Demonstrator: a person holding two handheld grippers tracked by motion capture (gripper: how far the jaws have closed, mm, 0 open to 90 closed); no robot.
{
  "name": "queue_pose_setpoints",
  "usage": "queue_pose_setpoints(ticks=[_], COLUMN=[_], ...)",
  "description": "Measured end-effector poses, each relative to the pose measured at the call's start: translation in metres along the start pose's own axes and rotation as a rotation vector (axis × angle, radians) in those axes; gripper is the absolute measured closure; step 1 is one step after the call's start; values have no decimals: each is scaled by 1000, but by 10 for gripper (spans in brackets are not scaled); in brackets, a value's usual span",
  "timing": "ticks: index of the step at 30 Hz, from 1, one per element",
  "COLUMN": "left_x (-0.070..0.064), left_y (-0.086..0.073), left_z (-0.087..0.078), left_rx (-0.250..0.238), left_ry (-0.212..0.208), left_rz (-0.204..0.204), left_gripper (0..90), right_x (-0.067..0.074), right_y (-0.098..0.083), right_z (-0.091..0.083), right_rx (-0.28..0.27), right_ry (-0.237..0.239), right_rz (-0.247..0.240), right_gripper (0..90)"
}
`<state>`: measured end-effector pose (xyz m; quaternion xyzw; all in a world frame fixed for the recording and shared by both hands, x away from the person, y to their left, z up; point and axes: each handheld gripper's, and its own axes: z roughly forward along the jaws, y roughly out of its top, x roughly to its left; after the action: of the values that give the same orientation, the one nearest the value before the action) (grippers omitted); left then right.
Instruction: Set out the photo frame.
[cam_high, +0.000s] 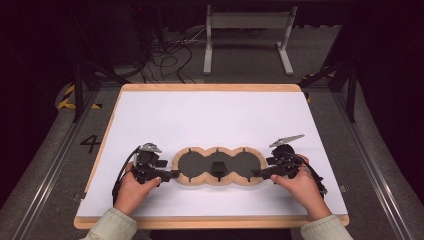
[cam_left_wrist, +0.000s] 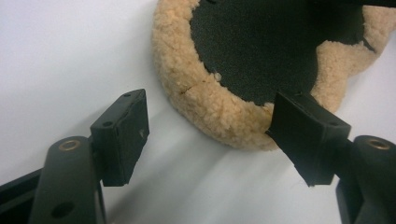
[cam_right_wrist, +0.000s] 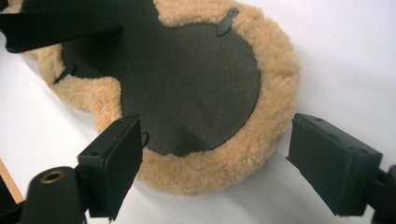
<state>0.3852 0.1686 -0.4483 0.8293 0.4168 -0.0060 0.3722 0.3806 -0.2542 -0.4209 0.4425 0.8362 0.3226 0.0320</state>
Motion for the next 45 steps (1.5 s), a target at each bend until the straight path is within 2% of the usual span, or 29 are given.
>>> queue_pose_setpoints(ticks=[6,11,15,17,20,23,24,27,28,29,38,39,41,45], left_x=[-1,-2,-4,-7,-9,-9,-9,-9,-10,-10,-10,-9,-11,-10], left_y=[1,2,3,4,5,5,5,5,5,5,5,5,4,5], left_z=[6,10,13,15,15,16,16,16,16,16,16,16,16,16], left_rx=[11,16,16,22,29,29,30,31,31,32,30,25,29,27], left_ry=[-25,-44,-49,-65,-56,-55,-54,-52,-51,-50,-61,-43,-63,-50], left_rz=[-13,-12,5,16,23,20,18,16,13,12,3,16,0,9], left_gripper=[210,202,189,202,187,189,189,190,190,190,193,193,194,194], right_x=[0,-1,0,0,-1,-3,-4,-4,-3,-3,-4,-3,-2,2], right_y=[-3,-4,-6,-6,-7,-10,-11,-12,-12,-12,-11,-12,-12,-12], right_z=[8,11,15,15,15,14,14,15,15,15,14,14,15,13], right_rx=[26,35,59,56,45,3,-3,-8,2,11,15,17,20,55], right_ry=[24,33,45,46,47,59,65,71,59,55,61,61,54,41], right_rz=[30,39,49,51,53,101,104,94,67,62,63,61,53,42], right_gripper=[139,127,101,98,112,134,127,116,132,132,128,125,124,113])
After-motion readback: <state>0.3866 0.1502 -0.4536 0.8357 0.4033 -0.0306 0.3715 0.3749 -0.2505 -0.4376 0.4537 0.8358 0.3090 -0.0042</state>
